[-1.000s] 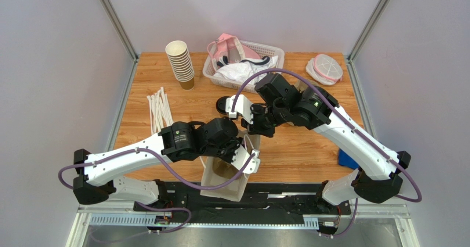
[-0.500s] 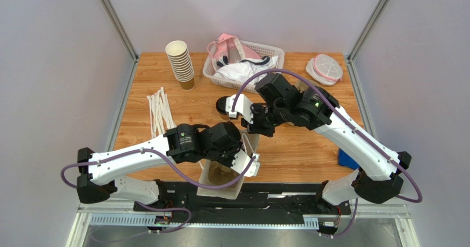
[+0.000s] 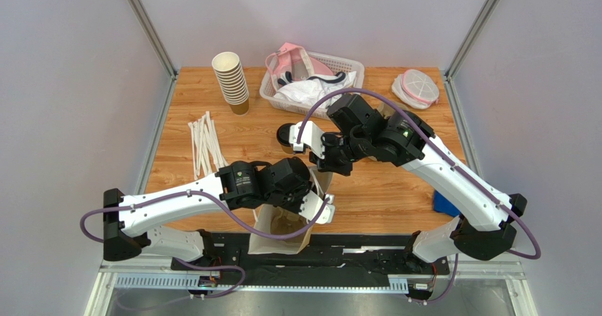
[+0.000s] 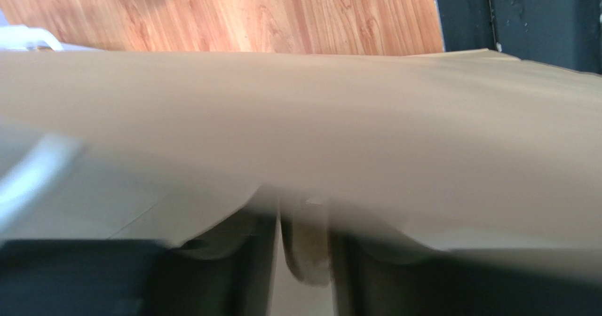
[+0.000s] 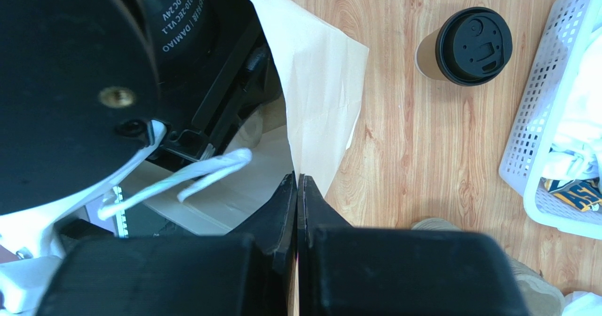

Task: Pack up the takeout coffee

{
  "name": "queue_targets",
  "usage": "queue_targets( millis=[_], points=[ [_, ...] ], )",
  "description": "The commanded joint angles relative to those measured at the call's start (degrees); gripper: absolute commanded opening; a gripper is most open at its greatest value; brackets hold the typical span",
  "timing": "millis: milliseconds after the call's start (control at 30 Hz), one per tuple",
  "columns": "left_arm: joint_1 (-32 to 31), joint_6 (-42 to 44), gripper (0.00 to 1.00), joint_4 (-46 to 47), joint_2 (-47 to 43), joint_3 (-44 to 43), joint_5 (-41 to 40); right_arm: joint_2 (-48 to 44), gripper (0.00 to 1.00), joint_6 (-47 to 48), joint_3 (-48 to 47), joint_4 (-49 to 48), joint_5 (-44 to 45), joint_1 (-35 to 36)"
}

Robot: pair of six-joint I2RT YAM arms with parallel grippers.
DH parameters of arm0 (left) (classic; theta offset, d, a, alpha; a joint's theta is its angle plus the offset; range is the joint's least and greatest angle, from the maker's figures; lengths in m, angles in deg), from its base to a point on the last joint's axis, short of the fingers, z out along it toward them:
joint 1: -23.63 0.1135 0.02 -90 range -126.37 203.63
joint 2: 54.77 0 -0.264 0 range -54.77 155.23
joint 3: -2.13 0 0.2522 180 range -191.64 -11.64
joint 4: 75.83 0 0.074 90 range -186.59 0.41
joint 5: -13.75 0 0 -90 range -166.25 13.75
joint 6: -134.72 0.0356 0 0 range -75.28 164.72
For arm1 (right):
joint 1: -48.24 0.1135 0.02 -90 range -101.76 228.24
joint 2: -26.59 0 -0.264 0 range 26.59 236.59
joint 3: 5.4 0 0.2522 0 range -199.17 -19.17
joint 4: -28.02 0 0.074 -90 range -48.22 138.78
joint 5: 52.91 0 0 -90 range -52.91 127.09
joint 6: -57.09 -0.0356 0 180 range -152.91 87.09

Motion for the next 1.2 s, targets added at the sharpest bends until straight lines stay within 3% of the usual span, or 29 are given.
queue_targets(
  millis=[0,167,300,633,1167],
  points=[
    [0.29,-1.17,0.48,0.78,-1.72,-1.12,-0.85,-1.03,0.0,0.66,-1.04,-2.16,-1.63,0.39],
    [0.29,-2.66,0.72,-0.19,-1.81,-2.97,-1.47,-0.85,0.0,0.22,-1.13,-1.99,-1.98,0.39],
    [0.12,-2.41,0.79,0.51,-3.65,-3.41,-1.47,-1.2,0.0,0.39,-0.17,-1.99,-1.63,0.39],
    [-4.1,-1.09,0.82,1.13,-9.1,-4.55,-2.44,-1.2,0.0,0.39,2.12,-3.13,0.65,0.31],
    [-4.36,3.13,0.82,-4.93,-14.36,-14.47,4.32,-1.82,0.0,-1.01,3.35,-3.74,2.23,-0.13]
  ],
)
